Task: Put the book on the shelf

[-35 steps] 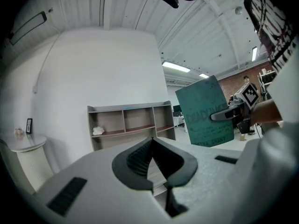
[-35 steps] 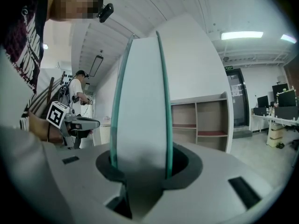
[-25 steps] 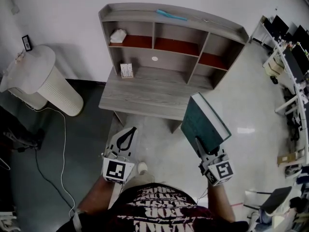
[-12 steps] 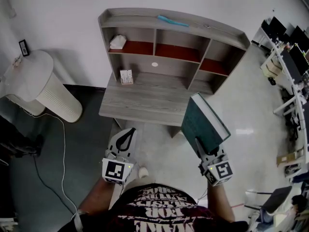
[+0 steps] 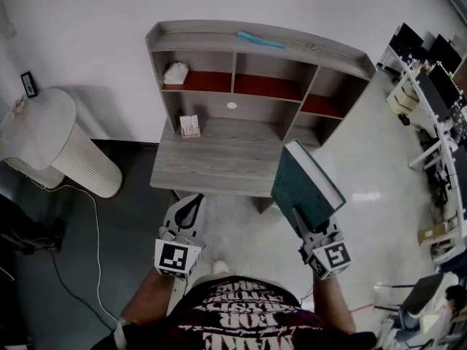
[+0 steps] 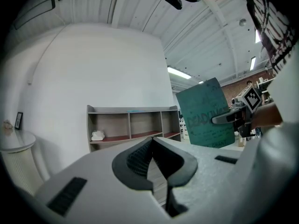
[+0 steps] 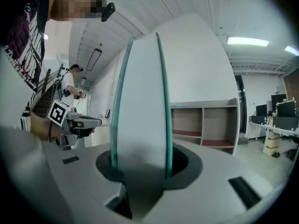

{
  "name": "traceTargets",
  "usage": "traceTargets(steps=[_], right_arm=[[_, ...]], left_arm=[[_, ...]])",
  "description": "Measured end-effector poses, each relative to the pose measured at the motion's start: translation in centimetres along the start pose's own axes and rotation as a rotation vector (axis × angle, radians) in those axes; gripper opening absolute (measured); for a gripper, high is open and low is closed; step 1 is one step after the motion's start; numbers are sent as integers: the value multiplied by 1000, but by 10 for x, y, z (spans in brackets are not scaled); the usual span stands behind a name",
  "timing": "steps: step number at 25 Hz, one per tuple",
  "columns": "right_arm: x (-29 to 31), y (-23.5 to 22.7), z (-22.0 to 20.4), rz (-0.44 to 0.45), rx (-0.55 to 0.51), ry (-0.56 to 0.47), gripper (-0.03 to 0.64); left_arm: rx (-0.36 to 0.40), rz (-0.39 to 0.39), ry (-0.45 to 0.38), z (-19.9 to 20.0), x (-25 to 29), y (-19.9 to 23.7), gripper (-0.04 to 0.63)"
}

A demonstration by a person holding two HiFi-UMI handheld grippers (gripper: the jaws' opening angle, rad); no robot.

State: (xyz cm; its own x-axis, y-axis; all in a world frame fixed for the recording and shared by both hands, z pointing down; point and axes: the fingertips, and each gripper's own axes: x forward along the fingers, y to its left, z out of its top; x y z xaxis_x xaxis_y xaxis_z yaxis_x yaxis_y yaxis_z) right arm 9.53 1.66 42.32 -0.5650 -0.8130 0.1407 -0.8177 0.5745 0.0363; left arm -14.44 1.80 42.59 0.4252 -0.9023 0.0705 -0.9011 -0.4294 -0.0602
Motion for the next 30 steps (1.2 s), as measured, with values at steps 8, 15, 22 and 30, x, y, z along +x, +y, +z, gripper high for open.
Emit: traceTargets(steps=[8, 15, 22, 30], right_arm=[[17, 15, 6, -17, -9, 8, 163], [15, 14, 5, -37, -12, 18, 163], [11, 6, -1, -43, 9, 16, 163], [17, -9, 2, -29, 11, -1, 163]], left_arm=[[4, -28, 8, -9, 3, 25, 5], [-10, -60, 2, -14, 9, 22, 5], [6, -61, 8, -11, 12, 20, 5], [14, -54, 26, -11, 23, 16, 5]])
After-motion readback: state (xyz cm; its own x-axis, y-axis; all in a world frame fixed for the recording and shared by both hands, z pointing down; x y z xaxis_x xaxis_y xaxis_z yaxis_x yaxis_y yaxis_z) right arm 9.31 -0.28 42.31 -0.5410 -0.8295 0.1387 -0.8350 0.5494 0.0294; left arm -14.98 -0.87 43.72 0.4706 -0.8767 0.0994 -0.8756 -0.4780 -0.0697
